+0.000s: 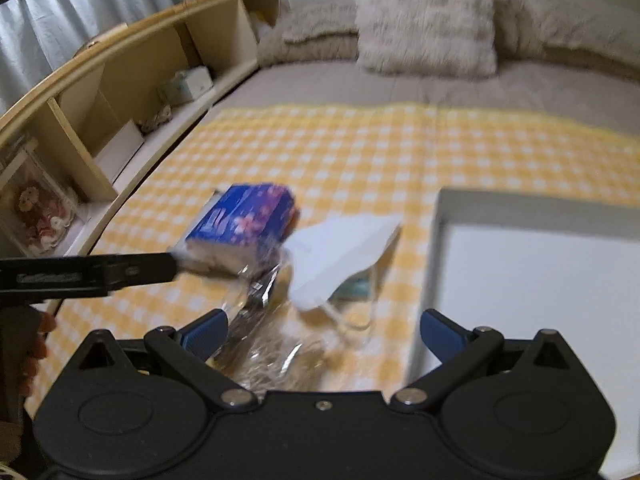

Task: Organize soft objects
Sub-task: 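Grasp the clear bag with dark item with the left tool while the right tool grasps the cord bag, then carry both bags over the white tray and lower them inside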

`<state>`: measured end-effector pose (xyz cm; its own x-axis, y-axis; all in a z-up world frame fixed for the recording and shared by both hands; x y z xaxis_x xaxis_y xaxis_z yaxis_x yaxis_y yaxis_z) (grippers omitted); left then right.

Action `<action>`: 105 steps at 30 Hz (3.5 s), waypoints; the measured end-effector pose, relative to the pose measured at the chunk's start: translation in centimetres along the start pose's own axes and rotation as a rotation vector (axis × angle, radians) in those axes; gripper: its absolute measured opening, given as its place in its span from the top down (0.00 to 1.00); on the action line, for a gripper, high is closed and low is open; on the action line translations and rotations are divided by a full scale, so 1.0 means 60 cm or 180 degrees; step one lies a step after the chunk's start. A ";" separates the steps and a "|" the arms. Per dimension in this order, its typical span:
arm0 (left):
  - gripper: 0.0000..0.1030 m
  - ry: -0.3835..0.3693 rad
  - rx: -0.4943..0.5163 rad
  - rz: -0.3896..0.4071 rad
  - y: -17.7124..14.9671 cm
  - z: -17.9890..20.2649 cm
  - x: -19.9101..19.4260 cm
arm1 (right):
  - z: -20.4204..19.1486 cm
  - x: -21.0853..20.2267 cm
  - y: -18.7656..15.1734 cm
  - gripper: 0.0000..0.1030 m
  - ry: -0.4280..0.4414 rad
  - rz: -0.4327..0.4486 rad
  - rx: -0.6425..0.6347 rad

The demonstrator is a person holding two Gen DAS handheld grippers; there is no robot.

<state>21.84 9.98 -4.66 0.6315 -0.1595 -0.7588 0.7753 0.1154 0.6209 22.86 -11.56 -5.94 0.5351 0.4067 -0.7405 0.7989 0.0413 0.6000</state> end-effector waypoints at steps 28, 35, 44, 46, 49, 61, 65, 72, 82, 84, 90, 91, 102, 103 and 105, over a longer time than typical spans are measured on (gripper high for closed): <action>0.46 0.0002 0.0180 -0.0953 -0.030 0.026 0.168 | -0.029 0.119 -0.047 0.53 0.0466 -0.0936 -0.0251; 0.70 0.0001 0.0188 -0.0964 -0.033 0.024 0.166 | -0.023 0.086 -0.073 0.57 0.0594 -0.1046 -0.0379; 0.76 0.0019 0.0499 -0.0927 -0.048 0.038 0.145 | -0.007 0.053 -0.084 0.60 0.0580 -0.0944 -0.0470; 0.76 0.0038 0.0487 -0.0851 -0.049 0.035 0.131 | -0.007 0.044 -0.078 0.60 0.0586 -0.0870 -0.0473; 0.76 0.0032 0.0411 -0.0700 -0.046 0.025 0.101 | -0.012 0.026 -0.068 0.60 0.0613 -0.0716 -0.0498; 0.76 -0.0024 0.0194 0.0083 -0.018 0.035 -0.024 | 0.003 -0.068 -0.006 0.60 0.0569 0.0071 -0.0478; 0.76 -0.0088 0.0117 0.0312 -0.016 0.042 -0.062 | 0.025 -0.109 0.005 0.60 0.0524 0.0330 -0.0452; 0.76 -0.0217 0.0007 0.0596 -0.016 0.064 -0.111 | 0.074 -0.174 0.015 0.60 0.0406 0.0715 -0.0366; 0.76 -0.0474 -0.0046 0.0794 -0.015 0.119 -0.130 | 0.145 -0.234 0.005 0.60 0.0243 0.0947 -0.0190; 0.76 -0.0548 -0.0049 0.0804 -0.012 0.136 -0.126 | 0.158 -0.241 0.000 0.60 0.0193 0.0961 -0.0167; 0.76 -0.0855 -0.0045 0.0660 -0.010 0.199 -0.096 | 0.208 -0.253 -0.013 0.60 0.0026 0.0942 -0.0050; 0.76 -0.0918 -0.0044 0.0610 -0.011 0.210 -0.087 | 0.217 -0.254 -0.015 0.60 -0.0003 0.0933 -0.0027; 0.76 -0.1302 -0.0078 0.0090 -0.041 0.325 0.020 | 0.306 -0.268 -0.035 0.61 -0.0280 0.0863 0.0211; 0.76 -0.1311 -0.0087 0.0035 -0.045 0.334 0.032 | 0.315 -0.269 -0.038 0.61 -0.0305 0.0858 0.0237; 0.76 -0.1324 -0.0119 -0.0075 -0.052 0.350 0.057 | 0.330 -0.272 -0.040 0.61 -0.0338 0.0852 0.0279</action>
<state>21.35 -11.50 -5.10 0.5611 -0.5441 -0.6238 0.7941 0.1413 0.5911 17.65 -36.34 -1.32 0.7520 0.2945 -0.5897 0.6436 -0.1354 0.7532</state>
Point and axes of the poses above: each gripper's, at about its wrist camera, not at the fingertips, and x roughly the way its jaws point, z to its right, y to its top, the point moved 1 cm from there along x, roughly the way its jaws point, and after that the axes turned 1 degree about -y, right-handed, at the moved point
